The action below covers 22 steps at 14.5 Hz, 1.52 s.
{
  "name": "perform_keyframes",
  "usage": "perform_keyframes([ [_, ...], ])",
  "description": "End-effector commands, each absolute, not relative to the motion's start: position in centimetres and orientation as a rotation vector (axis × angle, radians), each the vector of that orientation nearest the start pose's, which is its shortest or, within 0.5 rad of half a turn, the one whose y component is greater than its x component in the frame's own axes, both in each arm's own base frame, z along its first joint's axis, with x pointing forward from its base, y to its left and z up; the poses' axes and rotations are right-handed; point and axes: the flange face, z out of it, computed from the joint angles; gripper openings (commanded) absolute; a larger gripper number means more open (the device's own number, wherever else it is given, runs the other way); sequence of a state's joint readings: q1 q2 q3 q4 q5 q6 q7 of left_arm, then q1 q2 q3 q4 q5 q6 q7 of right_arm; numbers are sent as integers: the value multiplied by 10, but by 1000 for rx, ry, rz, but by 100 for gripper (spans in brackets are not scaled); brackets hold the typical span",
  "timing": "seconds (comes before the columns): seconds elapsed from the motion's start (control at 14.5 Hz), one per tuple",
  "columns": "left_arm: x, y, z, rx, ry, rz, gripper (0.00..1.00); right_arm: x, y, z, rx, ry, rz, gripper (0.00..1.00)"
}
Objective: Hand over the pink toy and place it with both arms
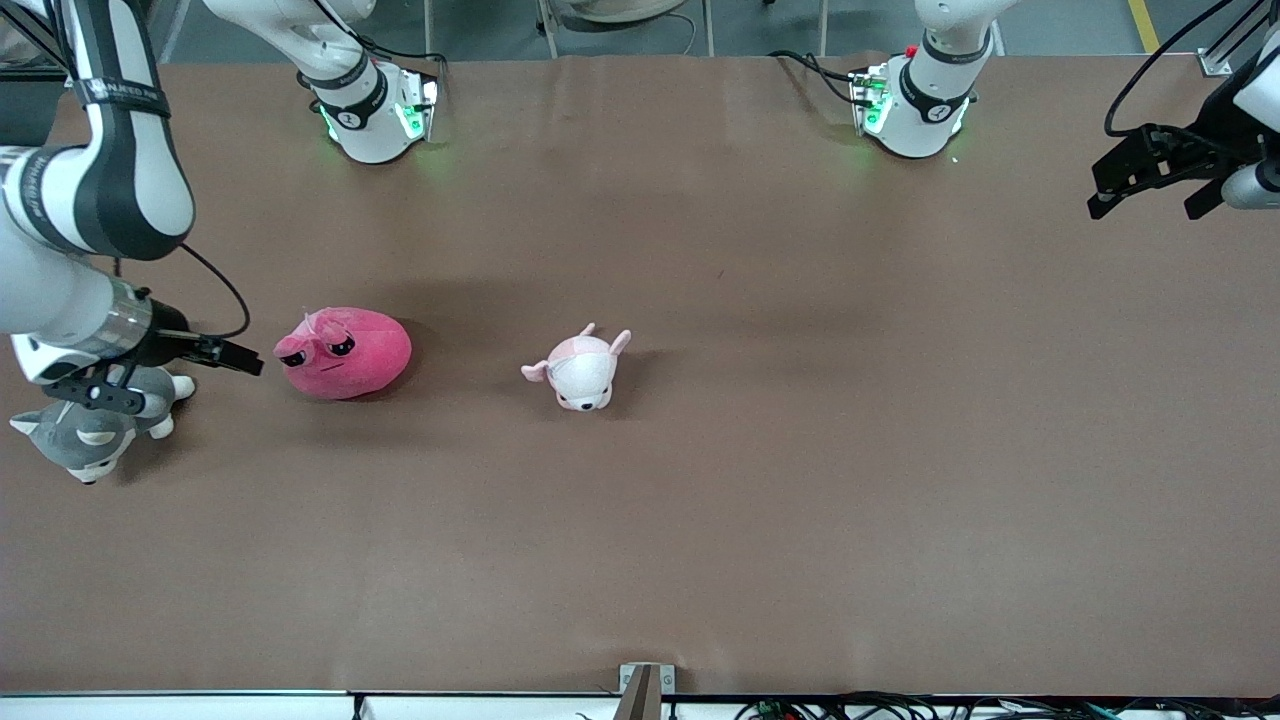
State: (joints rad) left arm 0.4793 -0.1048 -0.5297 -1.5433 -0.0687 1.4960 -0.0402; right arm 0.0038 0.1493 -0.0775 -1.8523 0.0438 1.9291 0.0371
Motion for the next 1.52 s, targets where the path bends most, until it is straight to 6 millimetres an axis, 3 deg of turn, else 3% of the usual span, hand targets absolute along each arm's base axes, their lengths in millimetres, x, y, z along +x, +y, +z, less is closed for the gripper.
perform_keyframes([
  [0.0, 530, -38, 689, -3162, 38, -106, 100, 599, -46, 473, -3140, -24, 84, 100],
  [0.35, 532, -36, 689, -3137, 42, -106, 100, 600, -61, 543, -3140, 10, 92, 100],
  [0.76, 532, -36, 688, -3137, 37, -103, 100, 604, -63, 563, -3142, 10, 31, 100],
  [1.04, 534, -34, 685, -3143, 38, -93, 100, 587, -52, 564, -3114, -1, 179, 100],
  [1.18, 539, -23, 679, -3151, 13, -75, 100, 578, -50, 580, -3115, -4, 155, 100],
  [1.45, 538, -20, 679, -3157, 13, -69, 100, 551, -48, 614, -3123, -12, 133, 100],
])
